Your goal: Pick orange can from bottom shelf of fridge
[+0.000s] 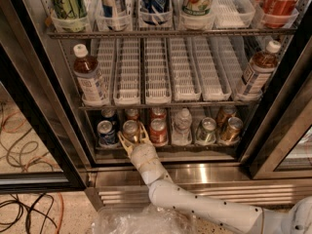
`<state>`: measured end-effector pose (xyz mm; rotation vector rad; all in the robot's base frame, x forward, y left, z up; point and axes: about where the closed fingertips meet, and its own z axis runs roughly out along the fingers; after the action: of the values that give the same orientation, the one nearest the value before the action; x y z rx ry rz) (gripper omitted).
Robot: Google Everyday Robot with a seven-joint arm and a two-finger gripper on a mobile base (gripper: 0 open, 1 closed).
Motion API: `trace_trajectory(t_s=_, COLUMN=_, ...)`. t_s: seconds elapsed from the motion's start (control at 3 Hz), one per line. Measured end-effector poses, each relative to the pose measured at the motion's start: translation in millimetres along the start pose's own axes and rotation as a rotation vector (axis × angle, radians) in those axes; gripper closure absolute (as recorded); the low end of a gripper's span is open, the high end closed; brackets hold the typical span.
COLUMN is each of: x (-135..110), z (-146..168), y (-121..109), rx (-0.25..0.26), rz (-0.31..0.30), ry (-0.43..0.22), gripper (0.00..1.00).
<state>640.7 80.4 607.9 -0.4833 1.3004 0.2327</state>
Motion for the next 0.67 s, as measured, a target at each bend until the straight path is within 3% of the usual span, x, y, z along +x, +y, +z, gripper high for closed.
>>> trace_trajectory(t_s=0.67, x=0.0, z=0.0, y=0.0, rx=0.000, rz=0.000, ry=0.000, gripper=0.98)
